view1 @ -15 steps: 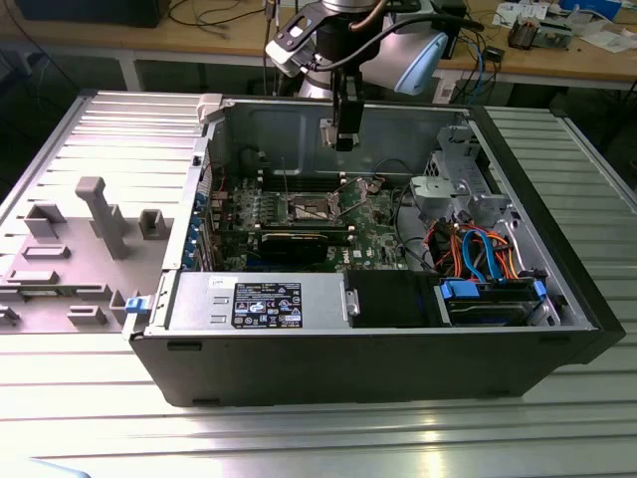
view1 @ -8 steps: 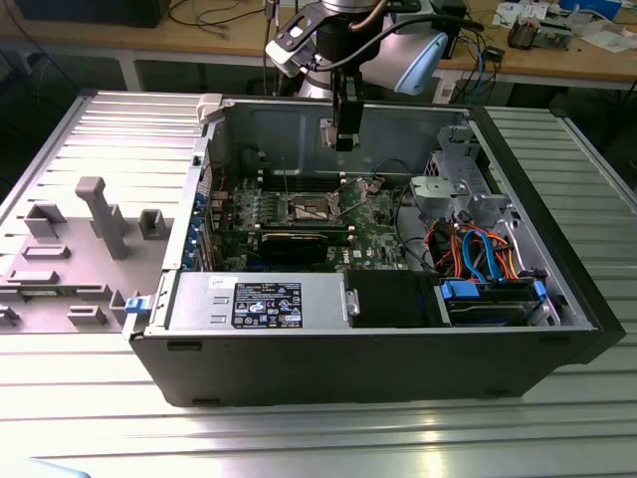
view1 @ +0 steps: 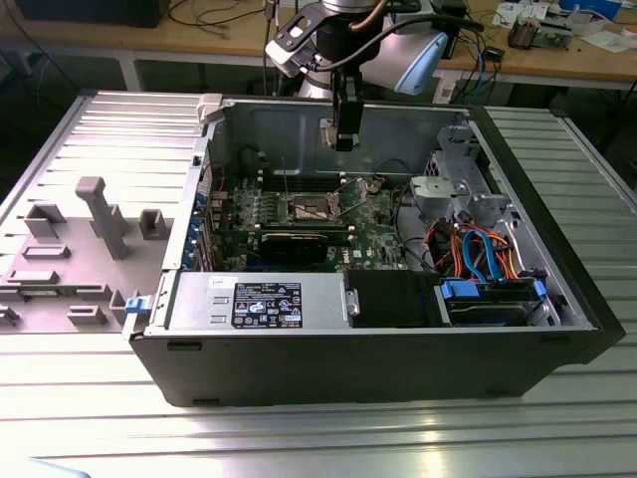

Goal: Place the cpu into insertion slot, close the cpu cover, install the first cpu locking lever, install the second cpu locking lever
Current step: 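Place the cpu into insertion slot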

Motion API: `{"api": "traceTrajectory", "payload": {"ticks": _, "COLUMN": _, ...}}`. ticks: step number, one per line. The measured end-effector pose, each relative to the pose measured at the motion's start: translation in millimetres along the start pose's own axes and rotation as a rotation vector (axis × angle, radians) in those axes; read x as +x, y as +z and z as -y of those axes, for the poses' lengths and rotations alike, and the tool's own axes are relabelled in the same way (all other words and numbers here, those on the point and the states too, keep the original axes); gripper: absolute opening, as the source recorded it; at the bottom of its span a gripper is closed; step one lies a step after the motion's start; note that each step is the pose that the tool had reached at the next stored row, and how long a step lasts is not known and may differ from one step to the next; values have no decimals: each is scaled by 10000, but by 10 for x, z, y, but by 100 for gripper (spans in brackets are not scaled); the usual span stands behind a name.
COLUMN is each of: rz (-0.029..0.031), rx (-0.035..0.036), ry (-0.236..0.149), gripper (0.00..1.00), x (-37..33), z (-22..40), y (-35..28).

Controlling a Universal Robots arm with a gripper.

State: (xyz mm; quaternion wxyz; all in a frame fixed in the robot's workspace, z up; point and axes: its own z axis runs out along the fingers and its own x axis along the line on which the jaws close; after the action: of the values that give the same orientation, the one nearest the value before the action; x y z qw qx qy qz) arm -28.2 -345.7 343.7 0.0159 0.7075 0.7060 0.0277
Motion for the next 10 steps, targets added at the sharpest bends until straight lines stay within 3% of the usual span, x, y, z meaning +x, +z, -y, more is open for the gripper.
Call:
{"api": "traceTrajectory", "payload": {"ticks": 6, "rz": 20, "rx": -5, "ry": 367, "gripper": 54, "x": 0, "z": 1, "y": 26}}
{"api": "traceTrajectory", "payload": {"ticks": 10, "rz": 34, "rx": 27, "ry": 567, "gripper": 54, "x": -2, "z": 8, "y": 102}}
